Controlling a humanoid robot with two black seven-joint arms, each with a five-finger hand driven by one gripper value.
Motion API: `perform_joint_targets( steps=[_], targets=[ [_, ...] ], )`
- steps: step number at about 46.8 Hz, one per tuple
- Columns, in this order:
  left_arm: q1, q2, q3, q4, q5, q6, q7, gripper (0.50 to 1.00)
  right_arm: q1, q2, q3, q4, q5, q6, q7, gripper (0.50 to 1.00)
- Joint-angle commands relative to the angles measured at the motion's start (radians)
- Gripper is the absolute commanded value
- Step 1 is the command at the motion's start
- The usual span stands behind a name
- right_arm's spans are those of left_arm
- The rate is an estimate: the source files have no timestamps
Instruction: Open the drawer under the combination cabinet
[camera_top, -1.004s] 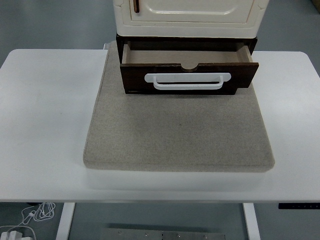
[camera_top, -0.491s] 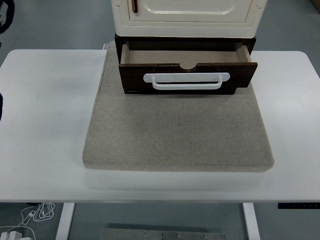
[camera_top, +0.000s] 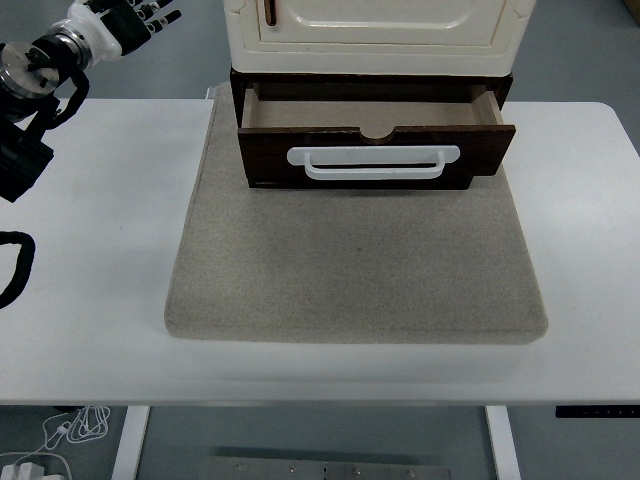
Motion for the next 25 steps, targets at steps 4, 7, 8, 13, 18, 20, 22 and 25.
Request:
perform_joint_targets(
  steps=[4, 7, 8, 13, 18, 20, 22, 25],
  targets=[
    [0.026, 0.000, -0.008, 0.001, -0.051, -0.023, -0.084, 1.000, -0.001, 0.000, 0.000, 0.000, 0.001, -0.001, 0.000, 0.928],
    [0.035, 0.000, -0.007, 0.001, -0.106, -0.034, -0.094, 1.000, -0.001, 0.000, 0.000, 0.000, 0.001, -0.001, 0.000, 0.928],
    [0.036, 0.000, -0.005, 0.001, -0.122, -0.037, -0.100, 1.000, -0.001, 0.000, 0.000, 0.000, 0.001, 0.001, -0.001, 0.928],
    [0.046, 0.001, -0.002, 0.010, -0.139, -0.041, -0.104, 1.000, -0.001, 0.000, 0.000, 0.000, 0.001, 0.001, -0.001, 0.928],
    [0.050, 0.001, -0.002, 0.013, -0.140, -0.046, -0.153, 1.000, -0.001, 0.000, 0.000, 0.000, 0.001, 0.001, -0.001, 0.928],
    [0.055, 0.001, -0.007, 0.014, -0.140, -0.048, -0.182, 1.000, -0.001, 0.000, 0.002, -0.002, 0.001, 0.001, -0.001, 0.928],
    [0.063, 0.001, -0.008, 0.016, -0.145, -0.051, -0.196, 1.000, -0.001, 0.000, 0.002, 0.000, 0.003, 0.001, -0.003, 0.928],
    [0.069, 0.001, -0.010, 0.017, -0.153, -0.052, -0.203, 1.000, -0.001, 0.000, 0.002, -0.002, 0.003, -0.001, -0.004, 0.928]
  ],
)
